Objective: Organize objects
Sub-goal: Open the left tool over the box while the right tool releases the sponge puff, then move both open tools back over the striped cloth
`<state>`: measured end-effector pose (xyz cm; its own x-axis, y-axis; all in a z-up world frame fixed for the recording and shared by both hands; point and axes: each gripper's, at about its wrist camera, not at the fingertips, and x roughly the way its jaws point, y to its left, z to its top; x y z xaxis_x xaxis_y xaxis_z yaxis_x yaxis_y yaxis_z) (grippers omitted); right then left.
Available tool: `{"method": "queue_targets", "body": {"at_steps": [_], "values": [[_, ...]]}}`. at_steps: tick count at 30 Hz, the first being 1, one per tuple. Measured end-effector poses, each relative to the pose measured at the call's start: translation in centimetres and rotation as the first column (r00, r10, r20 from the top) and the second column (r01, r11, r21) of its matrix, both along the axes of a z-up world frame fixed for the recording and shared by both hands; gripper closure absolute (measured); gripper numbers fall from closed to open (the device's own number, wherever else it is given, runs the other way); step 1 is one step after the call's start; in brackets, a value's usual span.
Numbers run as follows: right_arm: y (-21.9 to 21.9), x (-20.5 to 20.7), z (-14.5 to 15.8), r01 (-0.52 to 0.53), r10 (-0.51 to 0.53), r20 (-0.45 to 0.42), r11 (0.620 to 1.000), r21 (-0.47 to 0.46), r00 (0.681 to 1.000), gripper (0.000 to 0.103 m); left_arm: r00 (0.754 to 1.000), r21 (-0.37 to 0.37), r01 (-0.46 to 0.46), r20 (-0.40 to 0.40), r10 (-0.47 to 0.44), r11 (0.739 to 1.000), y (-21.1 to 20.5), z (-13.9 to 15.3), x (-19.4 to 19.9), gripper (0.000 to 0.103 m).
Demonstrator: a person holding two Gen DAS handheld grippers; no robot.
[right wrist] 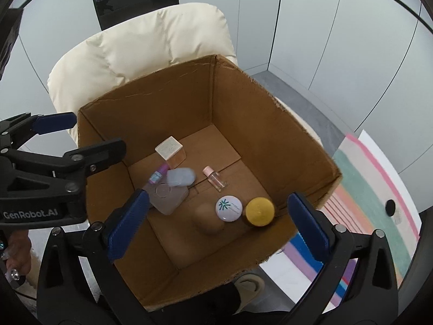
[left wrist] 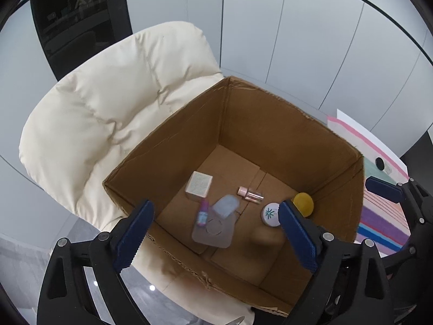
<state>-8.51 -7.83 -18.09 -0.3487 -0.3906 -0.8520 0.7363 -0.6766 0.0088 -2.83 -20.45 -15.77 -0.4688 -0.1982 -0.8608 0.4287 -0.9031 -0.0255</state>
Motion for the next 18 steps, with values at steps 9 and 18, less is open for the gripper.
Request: {"method": "queue_targets", "body": {"at_steps": [9,18], "values": [[0.5,-0.1,-0.4,0.026,-0.025,0.021,1.000,-0.011,0.999,0.000,1.000,0.019,-0.016,0.016,0.016,1.000,-0.4,-0.2,0.3,0.009],[3.7,-0.1,0.5,0.102,-0.102,0.010,0.995,-0.016,0.995,0.000,0.999,-0.002,0.045,0.006,-0.045,0.999,1.6,0.1,0.4,0.009]]}}
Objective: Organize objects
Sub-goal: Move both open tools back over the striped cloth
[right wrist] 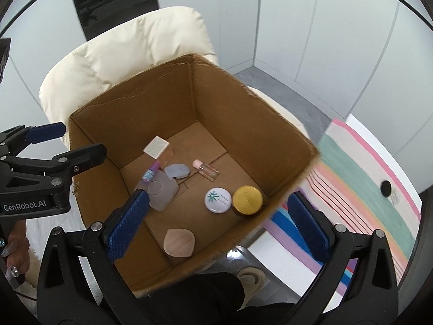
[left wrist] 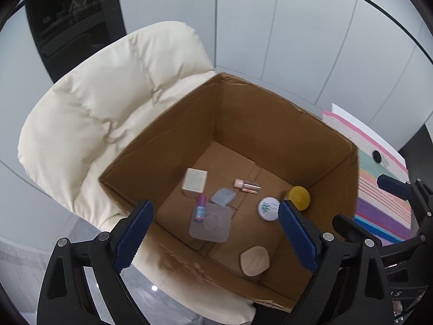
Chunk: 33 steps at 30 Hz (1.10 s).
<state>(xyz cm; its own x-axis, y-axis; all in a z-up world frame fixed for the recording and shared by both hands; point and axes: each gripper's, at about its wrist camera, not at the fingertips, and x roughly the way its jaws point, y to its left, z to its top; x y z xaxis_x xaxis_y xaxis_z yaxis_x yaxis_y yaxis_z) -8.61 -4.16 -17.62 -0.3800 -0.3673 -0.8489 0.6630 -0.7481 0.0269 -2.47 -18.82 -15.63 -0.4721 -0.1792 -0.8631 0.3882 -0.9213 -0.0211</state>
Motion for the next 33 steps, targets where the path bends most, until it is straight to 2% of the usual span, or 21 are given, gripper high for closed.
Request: {"method": "queue_targets", "body": {"at_steps": [11,21,27,33], "values": [[7.4,-0.8,0.2,0.163,-0.163,0.005,0.987,0.012,0.987,0.000,0.994,0.017,0.105,0.003,-0.105,0.994,5.0,0.6,-2.3,0.009],[17.5,-1.3,1.3,0.340,-0.340,-0.015,0.940,0.012,0.940,0.000,0.968,0.014,0.253,-0.001,-0.253,0.967,13.2,0.6,-5.7,0.009],[24.1,-1.0,2.2,0.443,-0.443,-0.037,0.896,0.011,0.896,0.000,0.930,0.044,0.367,0.009,-0.368,0.929,19.8,0.2,-8.0,0.009],[30.8,-0.6,2.4,0.551,-0.550,-0.033,0.834,0.011,0.834,0.000,0.878,0.039,0.477,0.027,-0.478,0.878,26.5,-0.2,-9.6,0.009]]}}
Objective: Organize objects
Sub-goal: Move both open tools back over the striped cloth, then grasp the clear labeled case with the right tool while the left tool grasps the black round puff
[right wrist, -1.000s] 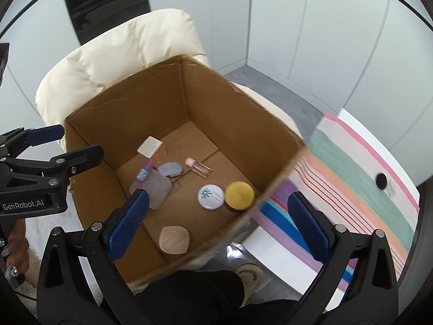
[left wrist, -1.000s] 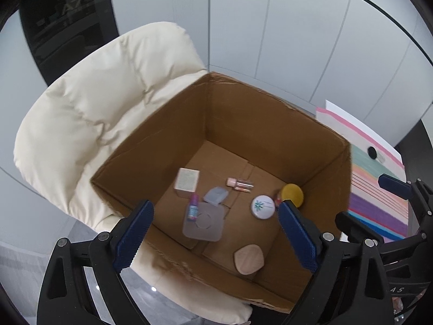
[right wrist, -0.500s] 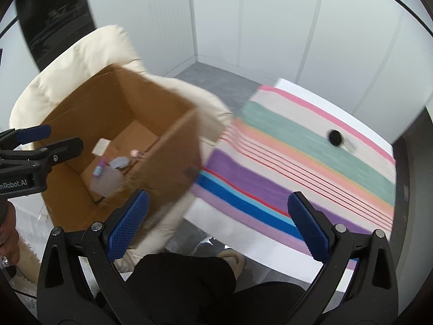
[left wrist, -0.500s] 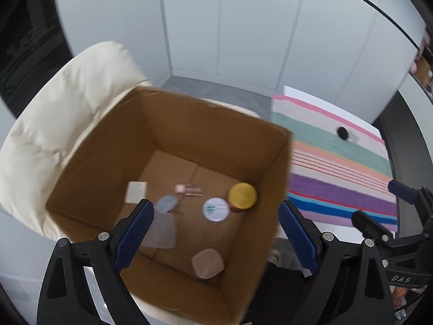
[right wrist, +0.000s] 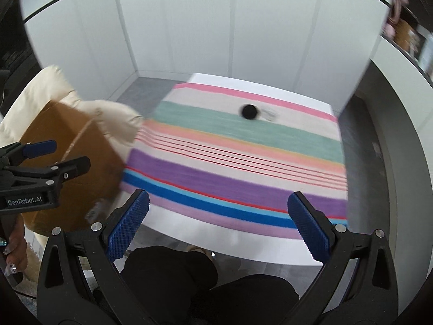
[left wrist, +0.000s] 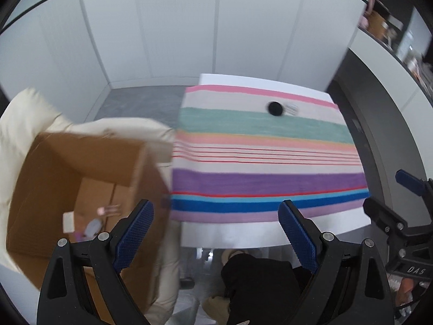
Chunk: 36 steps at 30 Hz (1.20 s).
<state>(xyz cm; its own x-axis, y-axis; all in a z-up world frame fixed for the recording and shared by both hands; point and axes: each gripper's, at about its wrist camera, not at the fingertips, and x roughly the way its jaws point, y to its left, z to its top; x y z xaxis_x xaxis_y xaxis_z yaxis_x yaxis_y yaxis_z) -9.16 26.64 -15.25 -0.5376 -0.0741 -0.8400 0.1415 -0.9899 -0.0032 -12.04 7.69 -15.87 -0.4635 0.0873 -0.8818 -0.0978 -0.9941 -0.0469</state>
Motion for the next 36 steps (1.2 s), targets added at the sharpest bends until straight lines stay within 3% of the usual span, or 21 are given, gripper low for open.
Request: {"method": "queue_targets", "body": {"at_steps": [10,21,28,36], "values": [[7.4,0.5,-0.6,0.119,-0.119,0.015,0.993,-0.018,0.993,0.000,0.997,0.015,0.076,0.025,-0.077,0.997,6.4,-1.1,-1.8,0.009],[10.4,-1.9,-3.4,0.149,-0.147,0.041,0.987,-0.056,0.988,0.000,0.997,0.017,0.056,0.052,-0.057,0.998,8.1,-4.1,-5.0,0.009],[10.6,-8.5,-8.2,0.139,-0.134,0.085,0.989,-0.054,0.987,0.000,1.000,-0.055,0.021,0.021,-0.020,0.998,9.5,-7.2,-10.6,0.009],[10.3,-18.9,-14.1,0.115,-0.112,0.083,0.993,-0.025,0.990,0.000,0.999,-0.089,0.002,0.051,0.002,0.996,12.0,-14.3,-19.0,0.009]]}}
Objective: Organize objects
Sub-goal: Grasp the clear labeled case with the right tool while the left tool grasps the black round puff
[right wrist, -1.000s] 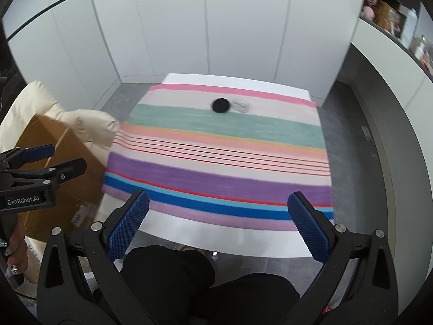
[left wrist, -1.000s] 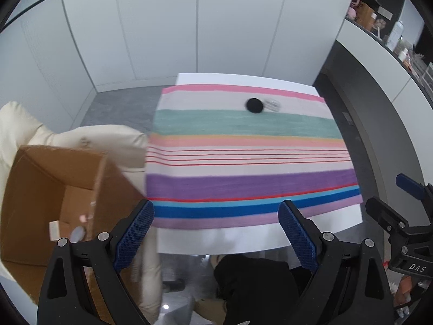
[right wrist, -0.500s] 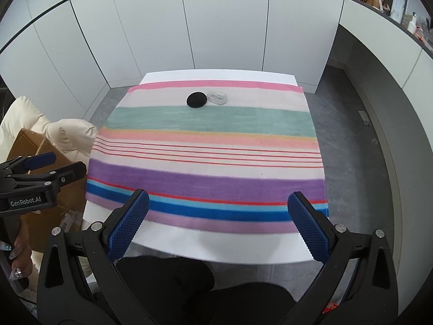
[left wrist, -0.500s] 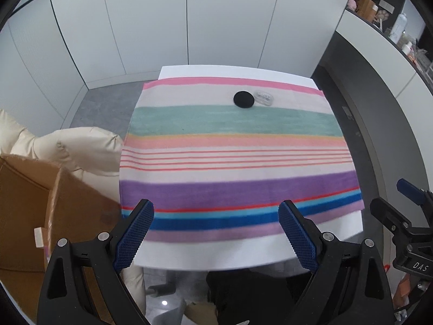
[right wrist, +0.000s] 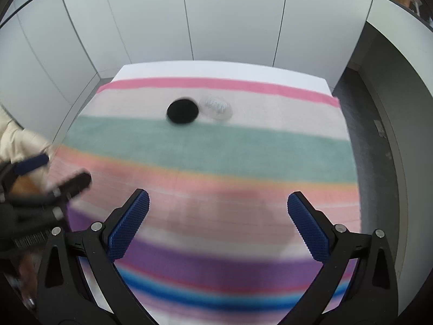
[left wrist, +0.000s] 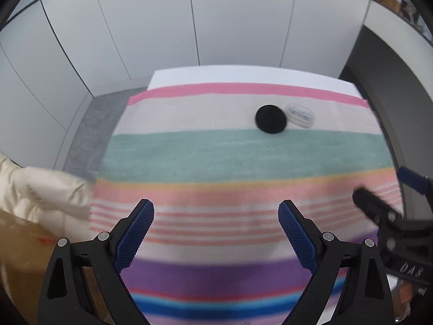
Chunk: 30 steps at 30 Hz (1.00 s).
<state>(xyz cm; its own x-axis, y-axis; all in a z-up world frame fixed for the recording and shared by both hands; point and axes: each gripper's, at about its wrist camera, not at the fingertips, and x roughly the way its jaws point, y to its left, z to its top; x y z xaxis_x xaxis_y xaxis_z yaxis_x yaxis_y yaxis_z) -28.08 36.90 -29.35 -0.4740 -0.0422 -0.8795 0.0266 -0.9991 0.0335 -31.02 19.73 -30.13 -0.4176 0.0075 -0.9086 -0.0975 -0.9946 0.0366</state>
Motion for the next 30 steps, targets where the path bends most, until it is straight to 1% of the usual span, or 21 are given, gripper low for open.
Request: {"method": "queue_targets", "body": {"at_steps": [3,6,8,11,12,13,14,15,16,17,18,19,22,24,25,30], "values": [[0.8,-4.3,-2.1,0.057,-0.058,-0.006,0.997,-0.053,0.998,0.000,0.999,-0.022,-0.032,0.012,0.032,0.999,0.2,-2.3,-2.5,0.009],[2.0,-8.5,-4.4,0.155,-0.152,0.029,0.975,-0.160,0.988,0.003,0.998,-0.025,-0.058,0.034,0.058,0.998,0.2,-4.5,-4.5,0.009],[2.4,-10.3,-5.5,0.204,-0.199,0.049,0.962,-0.183,0.979,0.003,0.997,-0.026,-0.069,0.039,0.070,0.997,0.2,-5.5,-5.4,0.009],[2.1,-12.8,-6.9,0.247,-0.239,0.061,0.945,-0.216,0.969,0.003,0.996,-0.008,-0.076,0.046,0.077,0.997,0.3,-6.5,-6.2,0.009],[1.9,-13.4,-7.3,0.257,-0.249,0.063,0.943,-0.212,0.966,0.003,0.996,-0.003,-0.078,0.048,0.078,0.997,0.3,-6.7,-6.4,0.009],[1.6,-13.9,-7.7,0.258,-0.250,0.065,0.944,-0.207,0.966,0.010,0.995,0.002,-0.082,0.048,0.082,0.997,0.2,-7.0,-6.5,0.009],[1.2,-14.3,-8.0,0.255,-0.247,0.066,0.946,-0.198,0.967,0.020,0.995,0.006,-0.083,0.048,0.083,0.997,0.3,-7.1,-6.6,0.009],[0.8,-14.7,-8.5,0.255,-0.245,0.076,0.953,-0.166,0.966,0.022,0.995,0.007,-0.084,0.046,0.084,0.996,0.3,-7.3,-6.7,0.009],[0.2,-14.8,-8.5,0.247,-0.243,0.051,0.962,-0.115,0.969,0.030,0.996,0.006,-0.085,0.034,0.085,0.996,0.4,-7.3,-6.7,0.009],[-0.2,-15.0,-8.7,0.239,-0.235,0.052,0.967,-0.084,0.971,0.032,0.996,0.005,-0.082,0.030,0.082,0.997,0.5,-7.3,-6.7,0.009],[-0.6,-15.0,-8.7,0.226,-0.224,0.044,0.973,-0.048,0.974,0.042,0.997,0.004,-0.078,0.028,0.078,0.997,0.7,-7.4,-6.7,0.009],[-0.9,-15.0,-8.7,0.211,-0.211,0.034,0.977,-0.014,0.977,0.044,0.997,0.006,-0.075,0.030,0.075,0.997,0.8,-7.5,-6.8,0.009],[-0.7,-14.6,-8.8,0.174,-0.174,0.015,0.985,-0.010,0.985,0.045,0.997,0.023,-0.075,0.033,0.074,0.997,1.2,-7.7,-7.2,0.009],[-0.2,-14.2,-8.7,0.170,-0.170,0.015,0.985,0.002,0.985,0.045,0.997,0.035,-0.072,0.034,0.071,0.997,1.5,-7.8,-7.5,0.009],[0.5,-13.9,-8.7,0.133,-0.133,0.016,0.991,0.000,0.991,0.045,0.997,0.039,-0.072,0.032,0.071,0.997,1.8,-7.9,-7.6,0.009],[3.6,-12.1,-8.7,0.150,-0.150,0.025,0.989,0.014,0.988,0.045,0.998,0.052,-0.062,0.020,0.061,0.997,3.7,-8.1,-9.0,0.009]]}}
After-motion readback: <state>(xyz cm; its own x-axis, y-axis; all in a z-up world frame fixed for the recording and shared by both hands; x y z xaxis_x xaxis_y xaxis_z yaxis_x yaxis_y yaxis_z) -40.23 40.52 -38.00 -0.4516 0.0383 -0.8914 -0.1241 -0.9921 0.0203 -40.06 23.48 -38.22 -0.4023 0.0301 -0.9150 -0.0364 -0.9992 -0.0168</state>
